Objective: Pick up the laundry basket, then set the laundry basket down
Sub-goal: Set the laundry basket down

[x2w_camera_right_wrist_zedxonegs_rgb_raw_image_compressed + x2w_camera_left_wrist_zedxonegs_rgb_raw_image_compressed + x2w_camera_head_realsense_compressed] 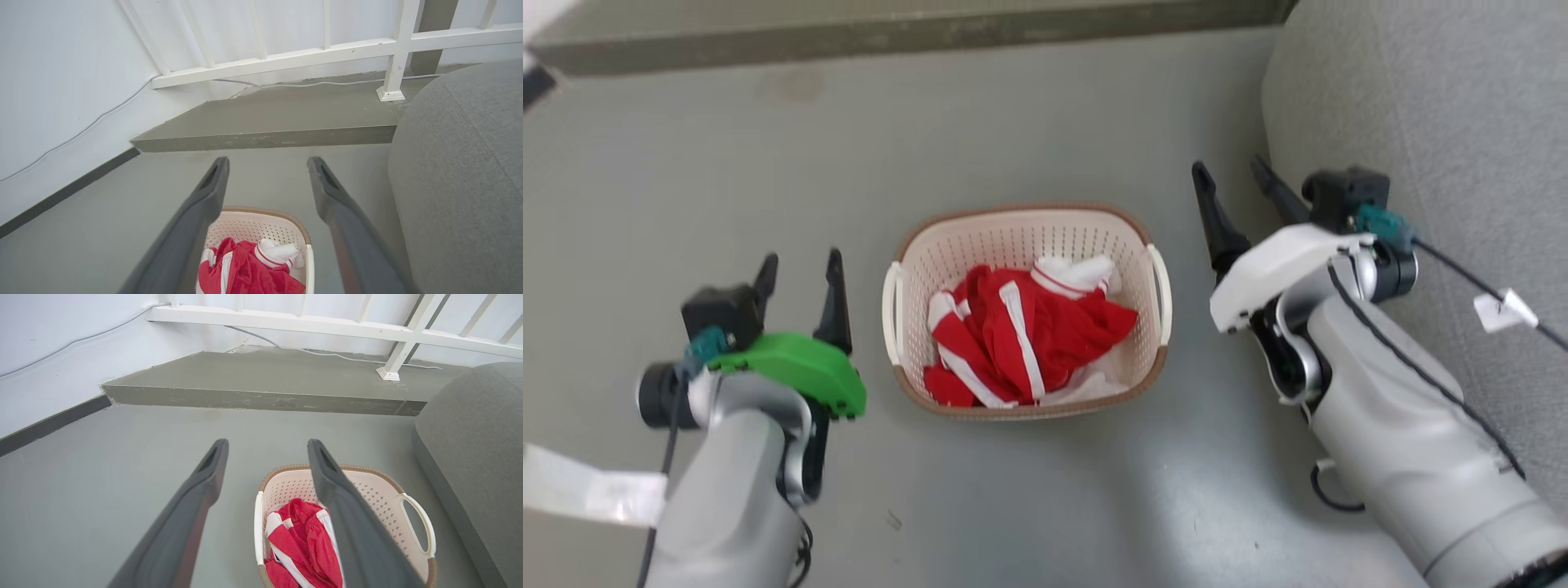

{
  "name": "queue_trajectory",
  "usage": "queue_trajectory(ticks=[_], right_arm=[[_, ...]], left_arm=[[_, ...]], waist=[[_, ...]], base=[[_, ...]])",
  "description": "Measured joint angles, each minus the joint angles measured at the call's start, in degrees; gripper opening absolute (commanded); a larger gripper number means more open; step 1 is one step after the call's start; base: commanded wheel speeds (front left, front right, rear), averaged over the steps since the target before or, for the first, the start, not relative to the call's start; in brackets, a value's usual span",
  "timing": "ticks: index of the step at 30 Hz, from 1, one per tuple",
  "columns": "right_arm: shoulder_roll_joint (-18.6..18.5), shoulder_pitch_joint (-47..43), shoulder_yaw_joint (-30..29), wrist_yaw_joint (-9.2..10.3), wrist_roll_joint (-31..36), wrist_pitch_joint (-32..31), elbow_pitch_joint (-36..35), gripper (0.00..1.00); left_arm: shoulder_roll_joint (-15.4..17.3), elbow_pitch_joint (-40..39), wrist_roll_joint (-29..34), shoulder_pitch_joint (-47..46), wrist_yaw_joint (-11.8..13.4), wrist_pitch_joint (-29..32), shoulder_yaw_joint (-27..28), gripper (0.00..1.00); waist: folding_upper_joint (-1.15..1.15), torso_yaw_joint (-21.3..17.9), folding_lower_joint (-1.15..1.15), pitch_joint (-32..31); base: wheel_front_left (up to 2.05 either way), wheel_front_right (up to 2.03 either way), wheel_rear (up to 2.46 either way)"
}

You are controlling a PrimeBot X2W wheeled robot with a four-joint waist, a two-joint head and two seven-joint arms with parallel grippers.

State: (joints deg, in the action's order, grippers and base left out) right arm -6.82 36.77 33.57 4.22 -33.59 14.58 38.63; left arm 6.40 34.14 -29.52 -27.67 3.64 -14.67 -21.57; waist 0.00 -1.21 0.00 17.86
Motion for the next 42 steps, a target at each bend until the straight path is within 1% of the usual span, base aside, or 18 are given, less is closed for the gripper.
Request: queue_trajectory(ticks=[2, 4, 15, 18, 25, 37, 42], right_arm=[[0.0, -1.8, -0.6, 0.02, 0.8, 0.0, -1.5, 1.00], [0.0, -3.5, -1.3, 0.47, 1.9, 0.0, -3.0, 1.00], [0.1, -13.0, -4.9, 0.53, 5.6, 0.0, -10.0, 1.00], [0.4, -15.4, -5.7, 1.02, 6.3, 0.0, -11.4, 1.00], [1.3, -21.2, -7.3, 1.41, 7.5, 0.0, -14.3, 1.00], [1.7, -28.8, -8.6, 1.44, 10.1, 0.0, -18.8, 1.00], [1.9, -31.2, -9.3, 1.46, 11.0, 0.0, -20.3, 1.00]], left_arm=[[-0.1, -1.6, 0.8, 1.9, 0.2, 0.0, 0.4, 1.00], [0.0, -3.2, 1.8, 3.6, 0.2, 0.0, 0.9, 1.00], [-0.3, -10.6, 4.3, 12.4, 0.7, 0.0, 3.4, 1.00], [-0.4, -12.3, 5.4, 14.6, 0.7, 0.0, 4.0, 1.00], [-0.4, -14.7, 6.6, 19.5, 0.7, 0.0, 5.1, 1.00], [-1.2, -18.4, 7.2, 26.9, 0.8, 0.0, 6.6, 1.00], [-1.2, -20.0, 9.5, 28.5, 1.2, 0.0, 6.9, 1.00]], waist=[[0.00, 0.1, 0.00, -1.4], [0.00, 0.1, 0.00, -2.6], [0.00, 0.8, 0.00, -7.9], [0.00, 1.0, 0.00, -9.2], [0.00, 1.2, 0.00, -12.1], [0.00, 1.3, 0.00, -16.7], [0.00, 1.3, 0.00, -17.3]], base=[[0.00, 0.00, 0.00], [0.00, 0.00, 0.00], [0.00, 0.00, 0.00], [0.00, 0.00, 0.00], [0.00, 0.00, 0.00], [0.00, 0.00, 0.00], [0.00, 0.00, 0.00]])
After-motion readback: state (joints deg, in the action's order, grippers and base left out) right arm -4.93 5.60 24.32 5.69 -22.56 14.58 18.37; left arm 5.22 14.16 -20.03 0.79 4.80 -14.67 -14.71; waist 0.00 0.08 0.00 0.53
